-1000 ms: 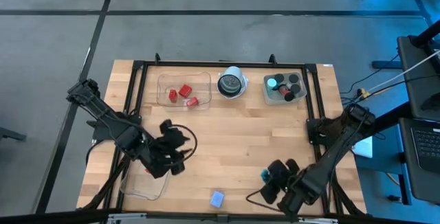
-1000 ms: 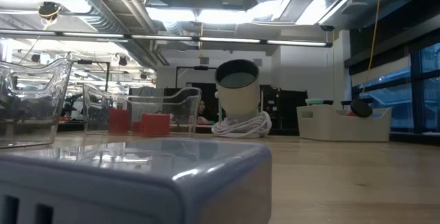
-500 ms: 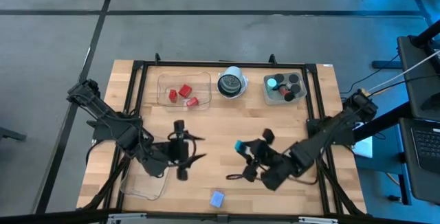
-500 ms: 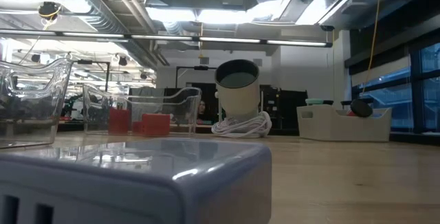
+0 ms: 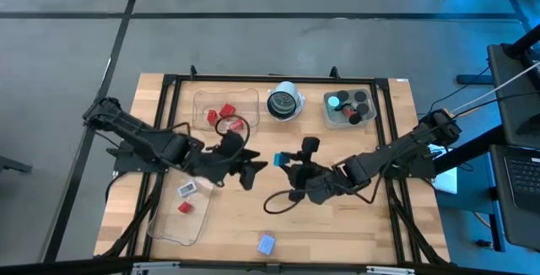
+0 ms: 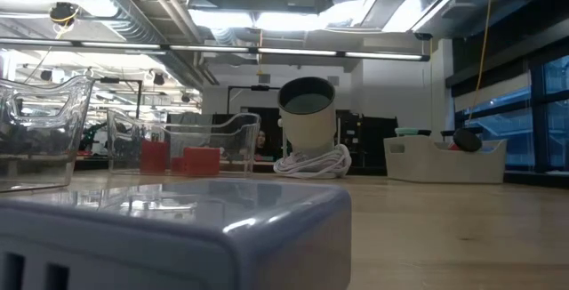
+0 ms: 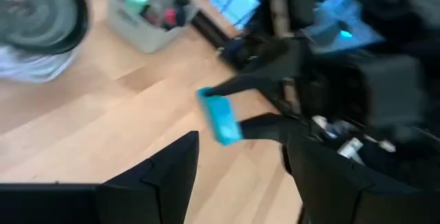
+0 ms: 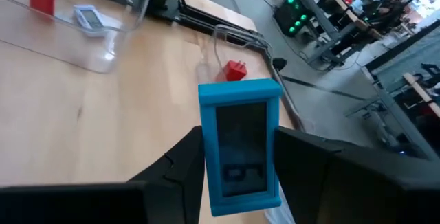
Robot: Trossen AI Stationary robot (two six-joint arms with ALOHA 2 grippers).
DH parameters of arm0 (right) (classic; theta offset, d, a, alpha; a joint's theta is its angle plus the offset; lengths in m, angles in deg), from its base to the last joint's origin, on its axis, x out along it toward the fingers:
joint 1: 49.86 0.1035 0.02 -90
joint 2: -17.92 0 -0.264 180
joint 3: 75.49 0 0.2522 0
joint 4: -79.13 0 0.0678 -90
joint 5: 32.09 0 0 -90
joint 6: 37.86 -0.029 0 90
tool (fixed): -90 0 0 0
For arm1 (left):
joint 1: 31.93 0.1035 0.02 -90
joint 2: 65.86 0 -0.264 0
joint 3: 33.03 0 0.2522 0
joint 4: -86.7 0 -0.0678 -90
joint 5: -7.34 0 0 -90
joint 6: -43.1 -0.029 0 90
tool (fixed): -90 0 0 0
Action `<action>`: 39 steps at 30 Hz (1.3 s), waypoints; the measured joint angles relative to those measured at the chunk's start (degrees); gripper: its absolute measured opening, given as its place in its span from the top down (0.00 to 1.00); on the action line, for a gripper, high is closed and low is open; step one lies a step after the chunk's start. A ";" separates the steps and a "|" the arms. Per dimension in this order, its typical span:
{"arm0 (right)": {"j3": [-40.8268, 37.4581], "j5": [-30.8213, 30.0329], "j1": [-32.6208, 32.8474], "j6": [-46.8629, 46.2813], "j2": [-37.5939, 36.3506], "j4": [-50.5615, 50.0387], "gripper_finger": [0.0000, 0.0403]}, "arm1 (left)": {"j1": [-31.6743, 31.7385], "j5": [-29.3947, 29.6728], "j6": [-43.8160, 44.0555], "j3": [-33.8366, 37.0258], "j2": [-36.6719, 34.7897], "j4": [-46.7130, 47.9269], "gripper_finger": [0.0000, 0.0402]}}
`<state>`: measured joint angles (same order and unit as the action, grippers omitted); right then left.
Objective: Pick & Place Office items
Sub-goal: Put the blue digital clock into the bottom transparent bin
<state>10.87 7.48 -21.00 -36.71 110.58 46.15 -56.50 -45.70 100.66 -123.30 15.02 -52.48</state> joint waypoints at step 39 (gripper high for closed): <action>0.02 7.41 -7.49 5.60 0.00 2.20 0.66 | 16.47 -19.38 -1.13 -0.05 5.86 -0.32 0.70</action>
<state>10.89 14.89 -28.49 -31.11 110.58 48.35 -40.03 -65.09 99.54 -123.36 20.88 -52.80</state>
